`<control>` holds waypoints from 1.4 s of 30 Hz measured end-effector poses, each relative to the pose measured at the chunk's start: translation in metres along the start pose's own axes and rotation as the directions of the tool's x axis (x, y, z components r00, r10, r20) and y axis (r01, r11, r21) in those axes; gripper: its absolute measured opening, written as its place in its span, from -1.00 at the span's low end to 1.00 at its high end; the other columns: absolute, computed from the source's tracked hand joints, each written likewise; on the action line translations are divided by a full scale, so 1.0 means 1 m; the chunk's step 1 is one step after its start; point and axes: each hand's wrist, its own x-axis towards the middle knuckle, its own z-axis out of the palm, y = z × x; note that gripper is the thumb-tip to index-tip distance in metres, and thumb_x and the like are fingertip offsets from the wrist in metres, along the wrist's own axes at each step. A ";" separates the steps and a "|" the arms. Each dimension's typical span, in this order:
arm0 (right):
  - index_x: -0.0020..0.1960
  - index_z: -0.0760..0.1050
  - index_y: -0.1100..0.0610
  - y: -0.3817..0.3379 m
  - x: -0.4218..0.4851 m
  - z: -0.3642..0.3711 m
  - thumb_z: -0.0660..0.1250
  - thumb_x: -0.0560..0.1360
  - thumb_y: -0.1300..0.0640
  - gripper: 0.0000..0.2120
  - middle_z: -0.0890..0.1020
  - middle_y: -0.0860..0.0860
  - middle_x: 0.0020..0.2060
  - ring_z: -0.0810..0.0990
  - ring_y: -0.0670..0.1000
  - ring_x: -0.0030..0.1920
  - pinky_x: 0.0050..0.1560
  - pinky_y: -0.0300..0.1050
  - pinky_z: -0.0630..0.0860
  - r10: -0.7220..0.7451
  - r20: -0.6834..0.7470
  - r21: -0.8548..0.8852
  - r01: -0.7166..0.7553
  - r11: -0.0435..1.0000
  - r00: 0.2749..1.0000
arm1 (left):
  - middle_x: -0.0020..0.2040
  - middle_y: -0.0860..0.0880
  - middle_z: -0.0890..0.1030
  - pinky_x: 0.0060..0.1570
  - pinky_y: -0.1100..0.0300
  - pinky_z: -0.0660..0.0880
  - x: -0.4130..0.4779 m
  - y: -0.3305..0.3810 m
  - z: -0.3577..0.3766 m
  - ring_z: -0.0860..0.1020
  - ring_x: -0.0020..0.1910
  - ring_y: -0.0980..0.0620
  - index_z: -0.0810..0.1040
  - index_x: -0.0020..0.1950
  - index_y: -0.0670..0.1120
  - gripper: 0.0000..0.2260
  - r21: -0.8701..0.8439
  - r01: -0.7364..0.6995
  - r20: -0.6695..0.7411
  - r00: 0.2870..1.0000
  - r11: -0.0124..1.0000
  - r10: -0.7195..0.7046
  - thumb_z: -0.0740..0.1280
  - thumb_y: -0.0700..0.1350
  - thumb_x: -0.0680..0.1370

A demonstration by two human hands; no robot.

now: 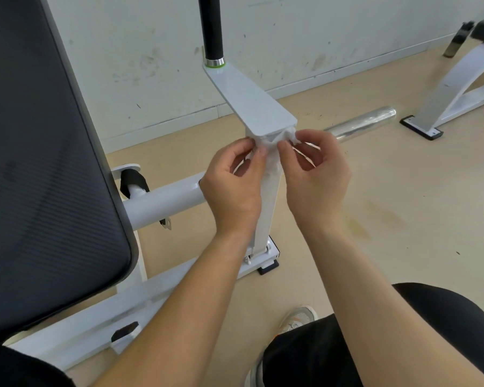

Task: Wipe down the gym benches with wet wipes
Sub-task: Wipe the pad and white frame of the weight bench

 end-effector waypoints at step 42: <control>0.63 0.02 0.18 0.033 -0.025 -0.011 0.12 0.52 0.35 -0.30 0.10 0.13 0.61 0.21 0.05 0.41 -0.11 0.18 0.60 -0.155 0.474 -0.432 0.382 0.817 0.867 | -0.03 0.14 0.69 0.04 0.30 0.51 0.003 -0.013 0.015 0.64 0.00 0.16 0.71 0.05 -0.14 -0.88 0.098 -0.135 -0.111 0.983 0.986 0.146 0.44 -0.20 0.53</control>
